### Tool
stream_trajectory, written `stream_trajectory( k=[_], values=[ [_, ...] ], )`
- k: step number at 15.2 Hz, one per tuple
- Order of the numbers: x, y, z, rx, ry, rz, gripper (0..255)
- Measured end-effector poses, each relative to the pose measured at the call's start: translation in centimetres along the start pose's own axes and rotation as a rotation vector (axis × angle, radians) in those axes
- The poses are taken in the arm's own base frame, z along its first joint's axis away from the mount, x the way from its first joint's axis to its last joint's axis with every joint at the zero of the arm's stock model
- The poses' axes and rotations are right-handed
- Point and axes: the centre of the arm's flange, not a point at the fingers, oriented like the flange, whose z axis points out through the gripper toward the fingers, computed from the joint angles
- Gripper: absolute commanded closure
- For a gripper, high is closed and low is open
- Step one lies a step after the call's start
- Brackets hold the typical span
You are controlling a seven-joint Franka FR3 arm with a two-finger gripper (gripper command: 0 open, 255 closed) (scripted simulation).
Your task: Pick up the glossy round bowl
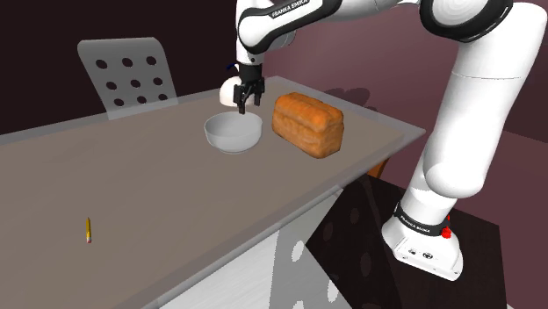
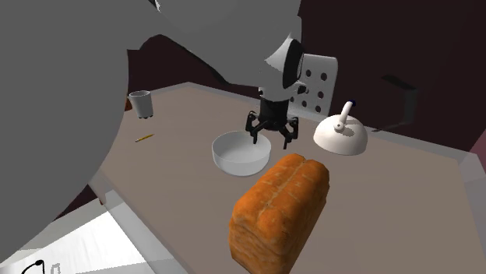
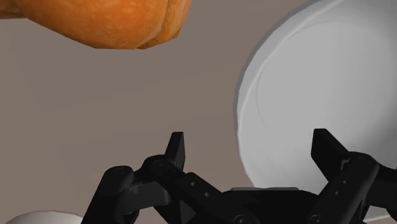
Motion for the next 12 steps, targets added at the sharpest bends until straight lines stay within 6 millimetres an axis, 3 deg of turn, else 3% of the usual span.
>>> stream_trajectory(
  k=[4, 5, 12],
  values=[
    [-0.1, 0.0, 2.0, 0.000, 0.000, 0.000, 0],
    [-0.2, 0.0, 2.2, 0.000, 0.000, 0.000, 255],
    [-0.2, 0.1, 2.3, 0.000, 0.003, 0.001, 255]
  ],
)
